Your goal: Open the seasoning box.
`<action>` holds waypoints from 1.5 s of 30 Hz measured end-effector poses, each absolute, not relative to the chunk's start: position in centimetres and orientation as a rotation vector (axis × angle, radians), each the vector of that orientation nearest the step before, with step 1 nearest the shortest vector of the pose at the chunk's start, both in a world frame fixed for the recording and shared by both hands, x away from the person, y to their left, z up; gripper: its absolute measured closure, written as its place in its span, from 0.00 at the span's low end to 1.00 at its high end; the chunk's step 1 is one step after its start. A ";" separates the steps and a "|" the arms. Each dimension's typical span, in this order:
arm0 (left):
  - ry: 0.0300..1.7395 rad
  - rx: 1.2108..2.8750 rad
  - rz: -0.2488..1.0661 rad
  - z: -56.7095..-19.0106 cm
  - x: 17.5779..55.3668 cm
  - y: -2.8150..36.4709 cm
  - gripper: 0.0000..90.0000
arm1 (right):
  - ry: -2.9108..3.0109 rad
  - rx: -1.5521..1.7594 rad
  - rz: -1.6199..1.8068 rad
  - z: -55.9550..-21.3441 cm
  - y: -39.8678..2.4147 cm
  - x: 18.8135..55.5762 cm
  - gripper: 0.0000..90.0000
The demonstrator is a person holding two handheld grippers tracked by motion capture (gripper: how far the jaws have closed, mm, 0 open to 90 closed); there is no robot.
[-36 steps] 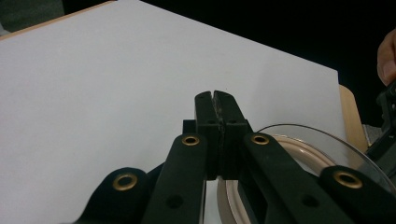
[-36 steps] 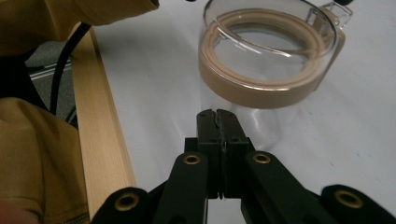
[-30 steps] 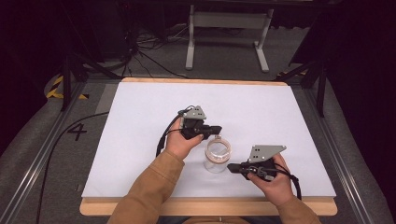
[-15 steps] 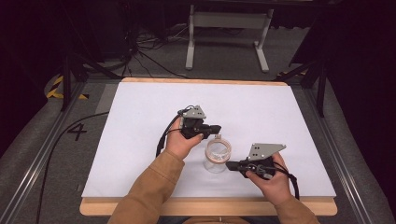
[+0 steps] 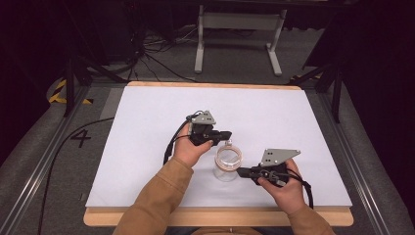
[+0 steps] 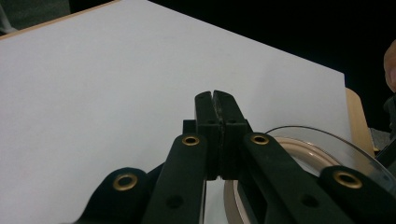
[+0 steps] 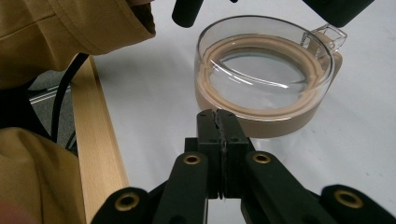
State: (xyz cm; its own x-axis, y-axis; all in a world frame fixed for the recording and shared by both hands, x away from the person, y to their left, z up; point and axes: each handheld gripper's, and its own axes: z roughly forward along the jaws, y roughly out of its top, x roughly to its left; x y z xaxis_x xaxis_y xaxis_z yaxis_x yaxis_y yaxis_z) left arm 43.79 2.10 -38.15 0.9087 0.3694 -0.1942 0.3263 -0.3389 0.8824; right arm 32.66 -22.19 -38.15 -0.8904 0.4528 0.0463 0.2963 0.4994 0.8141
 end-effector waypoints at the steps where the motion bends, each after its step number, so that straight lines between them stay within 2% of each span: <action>1: 0.507 1.950 0.051 -38.2 43.8 2.1 1.00 | 2.566 0.646 1.344 -38.2 -22.2 32.7 1.00; 25: 0.525 1.954 0.047 -38.3 43.7 2.3 1.00 | 2.476 0.694 1.478 -37.3 -21.8 34.0 1.00; 36: 0.551 1.929 0.085 -36.5 42.0 5.0 0.96 | 2.473 0.640 1.491 -36.7 -21.6 34.4 1.00; 39: 0.574 1.930 0.045 -36.2 41.4 5.8 0.93 | 2.469 0.623 1.497 -36.4 -21.6 34.5 1.00; 45: 0.594 1.949 0.048 -35.8 40.5 7.0 0.89 | 2.455 0.609 1.509 -35.9 -22.0 35.0 1.00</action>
